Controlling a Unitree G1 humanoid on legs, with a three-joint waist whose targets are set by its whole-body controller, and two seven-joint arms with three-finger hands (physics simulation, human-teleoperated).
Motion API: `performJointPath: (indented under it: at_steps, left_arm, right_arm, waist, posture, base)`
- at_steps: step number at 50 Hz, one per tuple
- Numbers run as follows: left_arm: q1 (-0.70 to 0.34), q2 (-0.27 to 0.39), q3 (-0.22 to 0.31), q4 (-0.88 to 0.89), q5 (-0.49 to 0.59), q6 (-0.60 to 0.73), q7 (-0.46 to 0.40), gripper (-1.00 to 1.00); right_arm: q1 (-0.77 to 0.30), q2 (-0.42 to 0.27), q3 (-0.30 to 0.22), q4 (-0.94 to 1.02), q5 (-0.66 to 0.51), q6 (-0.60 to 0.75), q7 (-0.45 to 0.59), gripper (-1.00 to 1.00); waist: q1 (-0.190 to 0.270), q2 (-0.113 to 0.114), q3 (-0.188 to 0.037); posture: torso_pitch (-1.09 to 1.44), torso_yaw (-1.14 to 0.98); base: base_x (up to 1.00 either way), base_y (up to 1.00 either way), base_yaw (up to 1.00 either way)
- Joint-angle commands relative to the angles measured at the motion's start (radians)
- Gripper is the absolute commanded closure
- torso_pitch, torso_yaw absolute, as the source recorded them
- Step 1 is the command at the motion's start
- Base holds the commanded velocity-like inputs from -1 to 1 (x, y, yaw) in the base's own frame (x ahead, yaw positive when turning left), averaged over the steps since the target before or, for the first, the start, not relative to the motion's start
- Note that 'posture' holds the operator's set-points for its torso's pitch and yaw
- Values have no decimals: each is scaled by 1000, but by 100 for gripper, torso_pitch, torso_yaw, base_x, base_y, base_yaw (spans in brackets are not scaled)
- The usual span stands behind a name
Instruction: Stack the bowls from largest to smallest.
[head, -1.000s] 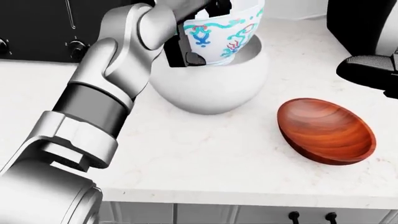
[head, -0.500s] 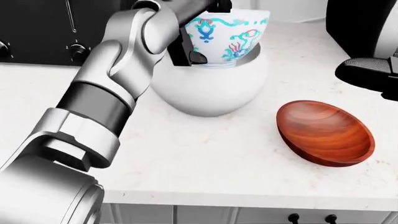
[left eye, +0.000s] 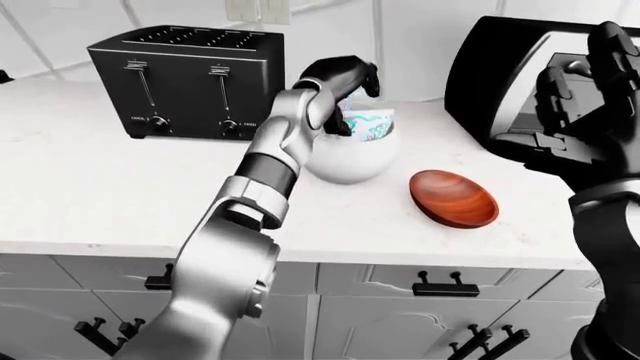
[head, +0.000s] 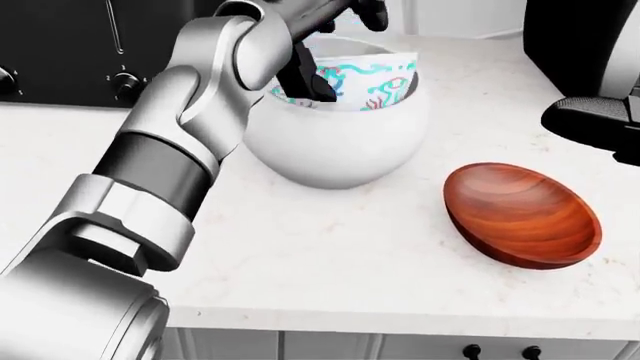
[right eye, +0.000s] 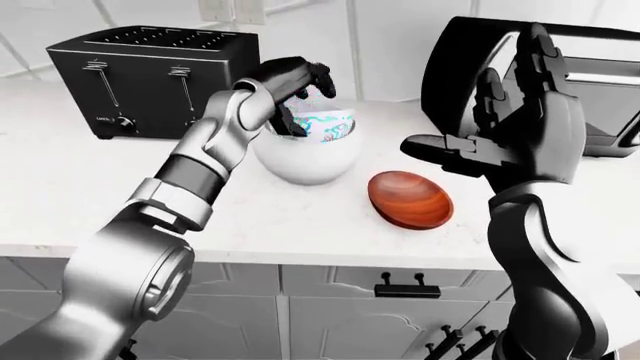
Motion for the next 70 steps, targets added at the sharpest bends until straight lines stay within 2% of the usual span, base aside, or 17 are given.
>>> performJointPath:
  at_steps: [1,7,14,19,25,28,31,38,41,43,44,49,53,58,63,67,70]
  left_arm:
    - [-41,8,9,-42,-6,-9,12,-41]
    - [-58,14,12,-83,-8,4,-24,-45]
    - [-53,41,40,-293,-44,81,-155,-63]
    - [49,51,32,-489,-48,130,-248,-73]
    - [148,63,36,-703,-36,178,-396,-98]
    - [212,62,40,-858,-57,212,-532,-100]
    - [237,73,49,-921,-62,232,-581,-100]
    - [311,106,64,-1059,-88,271,-682,-100]
    - [338,114,66,-1090,-92,274,-698,-100]
    - [352,116,67,-1106,-93,274,-703,-100]
    - [359,119,68,-1108,-94,273,-703,-100]
    - [372,115,65,-1127,-88,283,-706,-100]
    - [374,125,72,-1128,-92,278,-706,-100]
    - [371,131,70,-1126,-85,268,-692,-100]
    - [362,128,72,-1128,-81,272,-695,-100]
    - [373,132,75,-1136,-85,273,-699,-100]
    - [392,136,74,-1141,-83,264,-698,-100]
  right_arm:
    - [-27,-17,-17,-22,3,-23,-2,-100]
    - [-36,-23,-15,-20,9,-21,-10,-100]
    - [-69,-62,-34,-36,62,20,-47,-100]
    - [-83,-114,-17,-51,92,75,-39,-100]
    - [-141,-246,20,-98,90,304,74,-100]
    - [-176,-275,17,-100,69,390,146,-100]
    - [-218,-286,16,-97,36,451,192,-100]
    - [-341,-344,121,-80,-92,595,367,-100]
    - [-384,-392,205,-59,-203,620,479,-100]
    - [-408,-439,278,-46,-302,625,566,-100]
    - [-416,-480,334,-39,-376,612,606,-100]
    - [-446,-526,490,-18,-678,602,883,-100]
    - [-456,-513,540,-22,-918,597,1100,-100]
    - [-454,-460,565,-29,-1203,584,1356,-100]
    - [-425,-319,572,18,-1536,476,1583,-100]
    - [-426,-152,510,70,-1816,321,1781,-100]
    - [-415,-14,445,85,-1973,182,1874,-100]
  waist:
    - [0,-5,-21]
    - [0,-4,-20]
    - [0,-3,-10]
    - [0,1,-2]
    - [1,0,-2]
    - [1,-3,3]
    - [2,-5,11]
    - [5,1,15]
    - [5,5,16]
    - [6,6,16]
    - [6,7,16]
    - [5,10,17]
    - [3,17,18]
    - [0,28,19]
    - [-6,38,15]
    - [-11,50,12]
    - [-14,60,10]
  posture:
    - [-20,0]
    - [-20,0]
    - [-20,0]
    - [-20,0]
    - [-20,0]
    - [-20,0]
    - [-20,0]
    - [-20,0]
    - [-20,0]
    - [-20,0]
    - [-20,0]
    - [-20,0]
    - [-20,0]
    - [-20,0]
    - [-20,0]
    - [-20,0]
    - [-20,0]
  base:
    - [0,0,0]
    - [0,0,0]
    - [0,0,0]
    - [0,0,0]
    - [0,0,0]
    - [0,0,0]
    - [0,0,0]
    - [0,0,0]
    - [0,0,0]
    - [0,0,0]
    - [0,0,0]
    - [0,0,0]
    - [0,0,0]
    - [0,0,0]
    - [0,0,0]
    - [0,0,0]
    - [0,0,0]
